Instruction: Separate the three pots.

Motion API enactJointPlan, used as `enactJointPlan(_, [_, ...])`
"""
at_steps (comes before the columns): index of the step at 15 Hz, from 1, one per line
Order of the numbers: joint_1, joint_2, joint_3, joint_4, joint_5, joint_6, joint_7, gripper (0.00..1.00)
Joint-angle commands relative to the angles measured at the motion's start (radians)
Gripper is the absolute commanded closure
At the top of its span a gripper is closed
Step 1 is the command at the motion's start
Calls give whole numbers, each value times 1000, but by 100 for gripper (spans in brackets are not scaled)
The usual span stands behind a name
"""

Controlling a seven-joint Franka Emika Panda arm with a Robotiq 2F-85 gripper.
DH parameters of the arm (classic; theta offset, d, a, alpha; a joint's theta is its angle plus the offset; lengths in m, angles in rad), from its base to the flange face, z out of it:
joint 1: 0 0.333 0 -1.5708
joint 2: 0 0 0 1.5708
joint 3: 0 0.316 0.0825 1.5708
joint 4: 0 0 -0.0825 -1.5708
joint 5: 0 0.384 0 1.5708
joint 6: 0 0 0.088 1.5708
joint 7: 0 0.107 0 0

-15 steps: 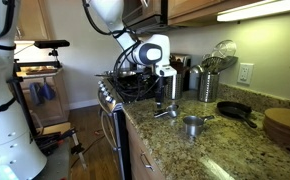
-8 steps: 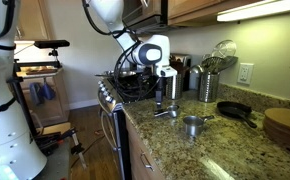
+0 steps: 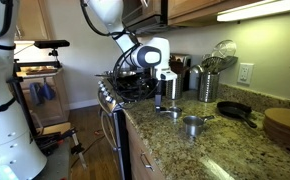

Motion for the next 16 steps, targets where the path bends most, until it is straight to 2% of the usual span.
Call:
enactJointPlan(1, [-6,-62,-18,-63,7,-11,-38,0])
enactJointPlan(8, [-34,-83,-30,-85,27,11,-104,0])
enactJointPlan(16, [-67,-71,-19,-100,79,30,-269,0])
